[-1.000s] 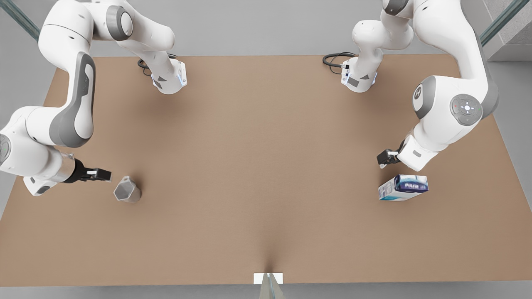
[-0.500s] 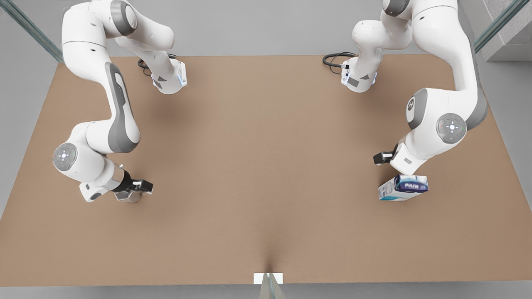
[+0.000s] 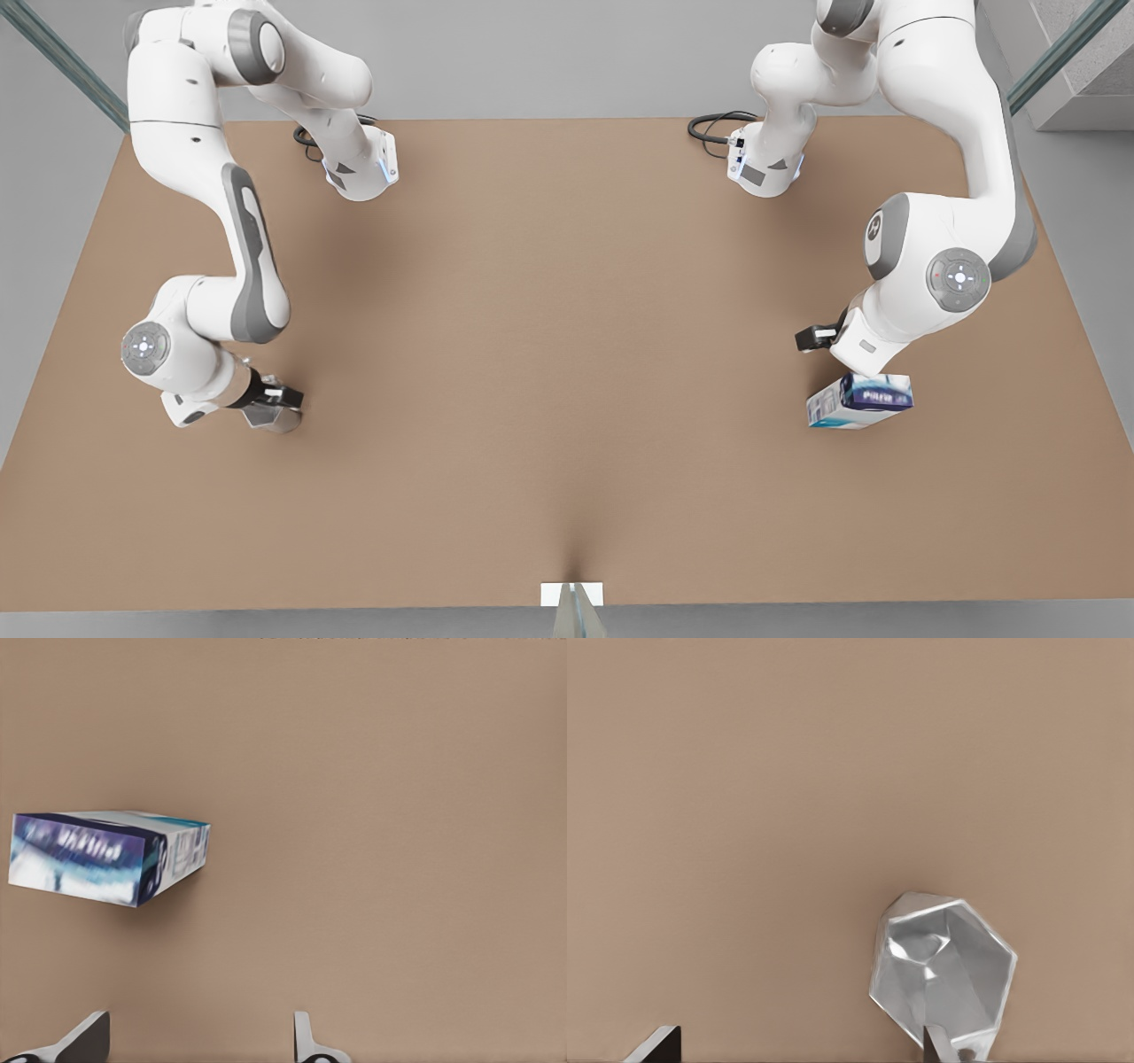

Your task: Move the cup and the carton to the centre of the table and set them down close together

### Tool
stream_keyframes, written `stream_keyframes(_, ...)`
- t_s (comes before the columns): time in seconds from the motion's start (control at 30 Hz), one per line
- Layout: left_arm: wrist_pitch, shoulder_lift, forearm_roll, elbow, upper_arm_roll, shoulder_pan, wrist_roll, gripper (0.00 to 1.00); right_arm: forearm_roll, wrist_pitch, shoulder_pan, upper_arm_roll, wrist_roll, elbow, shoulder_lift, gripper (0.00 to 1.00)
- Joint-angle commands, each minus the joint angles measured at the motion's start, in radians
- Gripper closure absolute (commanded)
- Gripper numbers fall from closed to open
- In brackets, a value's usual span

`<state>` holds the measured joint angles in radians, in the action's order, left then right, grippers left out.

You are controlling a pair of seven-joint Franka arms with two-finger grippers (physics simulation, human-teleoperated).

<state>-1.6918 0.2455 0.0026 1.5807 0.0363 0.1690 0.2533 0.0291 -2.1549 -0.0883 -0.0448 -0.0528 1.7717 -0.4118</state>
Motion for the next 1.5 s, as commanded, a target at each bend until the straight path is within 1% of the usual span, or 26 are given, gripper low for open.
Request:
stream_keyframes(0.0,0.0,0.0,-0.001,-0.001,0.0,0.0,0.004,0.0,0.002,-0.003,0.001,0.0,0.004,0.006,0.001,0.0)
stream_keyframes(0.07,-0.006,0.001,-0.001,-0.004,0.011,0.0,0.012,0.0,0.051,-0.042,0.001,0.0,0.019,0.018,-0.015,0.0)
stream_keyframes(0.17,-0.002,0.008,0.0,-0.001,0.011,0.0,0.012,0.0,0.055,-0.094,0.001,0.016,0.073,0.018,-0.053,0.0)
stream_keyframes(0.2,0.0,0.009,-0.001,-0.001,0.011,0.0,0.012,0.0,0.141,-0.089,0.001,0.022,0.096,0.02,-0.058,0.0)
stream_keyframes(0.23,0.0,0.009,-0.001,-0.001,0.011,0.0,0.012,0.0,0.176,-0.089,0.001,0.036,0.123,0.026,-0.059,0.0)
stream_keyframes(0.33,0.0,0.009,-0.001,-0.001,0.01,0.0,0.014,0.0,0.18,-0.106,0.001,0.039,0.125,0.034,-0.061,0.0)
stream_keyframes(0.43,0.0,0.014,-0.001,-0.001,0.011,0.0,0.012,0.0,0.18,-0.117,0.013,0.08,0.128,0.034,-0.081,0.0)
stream_keyframes(0.53,0.0,0.015,-0.001,-0.001,0.011,0.0,0.012,0.0,0.18,-0.148,0.015,0.088,0.149,0.052,-0.094,0.0)
stream_keyframes(0.67,0.0,0.017,-0.001,-0.001,0.011,0.0,0.012,0.0,0.18,-0.149,0.018,0.088,0.151,0.068,-0.105,0.0)
stream_keyframes(0.77,0.0,0.017,-0.001,-0.001,0.011,0.0,0.012,0.0,0.178,-0.207,0.022,0.088,0.151,0.095,-0.125,0.0)
stream_keyframes(1.1,-0.003,0.026,-0.001,-0.001,0.011,-0.002,0.012,0.0,0.152,-0.191,0.048,0.089,0.11,0.055,-0.168,0.02)
stream_keyframes(1.13,-0.003,0.026,-0.001,-0.001,0.01,0.0,0.011,0.0,0.15,-0.191,0.05,0.089,0.11,0.055,-0.168,0.05)
stream_keyframes(1.17,-0.005,0.026,-0.001,-0.002,0.011,0.0,0.012,0.0,0.15,-0.191,0.061,0.095,0.111,0.055,-0.17,0.18)
stream_keyframes(1.2,-0.003,0.028,-0.001,-0.002,0.01,0.0,0.012,0.0,0.15,-0.191,0.062,0.097,0.113,0.055,-0.168,0.54)
stream_keyframes(1.23,-0.003,0.026,-0.001,-0.002,0.01,0.0,0.012,0.0,0.15,-0.189,0.061,0.097,0.113,0.054,-0.168,0.74)
stream_keyframes(1.27,-0.003,0.026,-0.001,-0.002,0.011,0.0,0.012,0.0,0.15,-0.183,0.061,0.102,0.113,0.054,-0.168,0.79)
stream_keyframes(1.33,-0.009,0.017,-0.001,-0.001,0.01,0.0,0.041,0.0,0.072,-0.166,0.062,0.106,0.111,0.046,-0.166,0.79)
stream_keyframes(1.37,-0.017,0.006,-0.006,0.001,0.01,0.0,0.076,0.0,0.068,-0.149,0.071,0.108,0.111,0.038,-0.168,0.79)
stream_keyframes(1.47,-0.193,-0.012,-0.012,-0.005,0.011,0.001,0.185,0.0,0.023,-0.125,0.079,0.109,0.108,0.026,-0.168,0.79)
